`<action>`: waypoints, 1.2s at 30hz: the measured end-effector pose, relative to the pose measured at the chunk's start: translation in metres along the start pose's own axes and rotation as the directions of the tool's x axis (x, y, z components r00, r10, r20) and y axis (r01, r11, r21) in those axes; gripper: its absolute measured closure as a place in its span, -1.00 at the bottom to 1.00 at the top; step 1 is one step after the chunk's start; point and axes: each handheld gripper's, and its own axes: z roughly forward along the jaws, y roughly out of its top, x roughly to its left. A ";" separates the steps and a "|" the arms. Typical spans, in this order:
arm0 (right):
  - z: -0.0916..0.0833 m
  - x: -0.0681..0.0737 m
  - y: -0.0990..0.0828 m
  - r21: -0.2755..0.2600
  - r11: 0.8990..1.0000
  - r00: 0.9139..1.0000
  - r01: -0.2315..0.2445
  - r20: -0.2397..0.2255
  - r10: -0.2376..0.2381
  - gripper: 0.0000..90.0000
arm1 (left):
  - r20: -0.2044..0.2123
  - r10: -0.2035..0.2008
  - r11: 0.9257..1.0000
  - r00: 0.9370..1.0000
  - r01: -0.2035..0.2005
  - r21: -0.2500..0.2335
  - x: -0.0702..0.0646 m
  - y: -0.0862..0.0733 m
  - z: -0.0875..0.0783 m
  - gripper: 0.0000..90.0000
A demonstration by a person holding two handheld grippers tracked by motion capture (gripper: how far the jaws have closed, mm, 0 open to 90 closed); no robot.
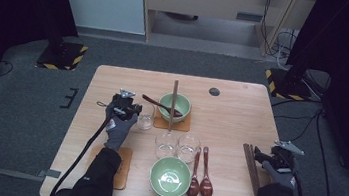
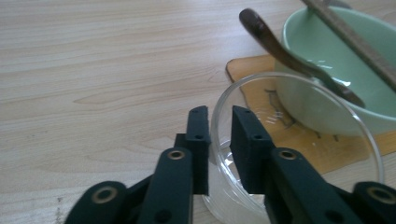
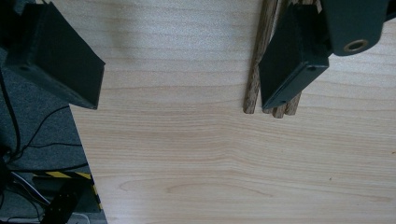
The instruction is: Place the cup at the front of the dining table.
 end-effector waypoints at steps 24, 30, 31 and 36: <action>-0.001 0.000 -0.001 -0.004 1.000 1.000 0.000 0.009 0.000 -0.70 | 0.053 0.033 0.975 0.998 -0.021 -0.220 0.031 -0.032 -0.097 -0.28; -0.002 0.000 -0.001 -0.007 1.000 1.000 0.002 0.009 -0.002 -0.71 | 0.025 0.016 0.972 1.000 -0.010 -0.234 0.049 -0.053 -0.117 -0.36; -0.002 0.000 -0.001 -0.007 1.000 1.000 0.002 0.009 -0.002 -0.71 | 0.025 0.016 0.972 1.000 -0.010 -0.234 0.049 -0.053 -0.117 -0.37; -0.003 -0.001 -0.001 -0.012 1.000 1.000 -0.001 0.012 0.001 -0.72 | -0.056 -0.003 0.989 0.998 -0.006 -0.148 0.074 -0.078 -0.118 -0.40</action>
